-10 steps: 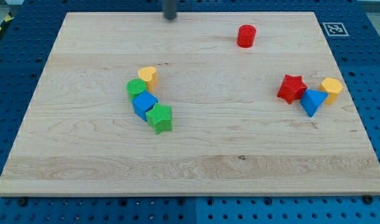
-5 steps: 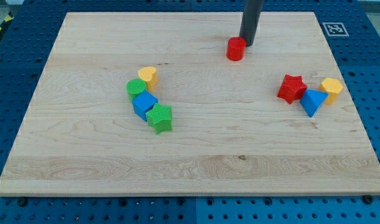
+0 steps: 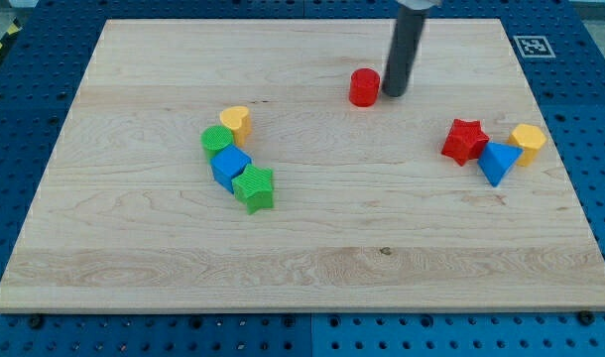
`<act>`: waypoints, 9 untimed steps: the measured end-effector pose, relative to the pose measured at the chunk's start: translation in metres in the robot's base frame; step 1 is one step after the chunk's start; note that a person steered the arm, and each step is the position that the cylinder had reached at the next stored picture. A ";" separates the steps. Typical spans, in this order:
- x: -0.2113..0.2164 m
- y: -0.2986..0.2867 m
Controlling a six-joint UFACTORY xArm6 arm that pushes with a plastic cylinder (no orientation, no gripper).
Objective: Slide the red circle towards center of the board
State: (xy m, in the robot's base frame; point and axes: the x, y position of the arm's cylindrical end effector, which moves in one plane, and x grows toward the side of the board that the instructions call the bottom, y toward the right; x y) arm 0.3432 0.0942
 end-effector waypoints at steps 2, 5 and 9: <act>-0.022 -0.036; 0.026 -0.047; -0.004 -0.069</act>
State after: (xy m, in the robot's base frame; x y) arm 0.3388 0.0256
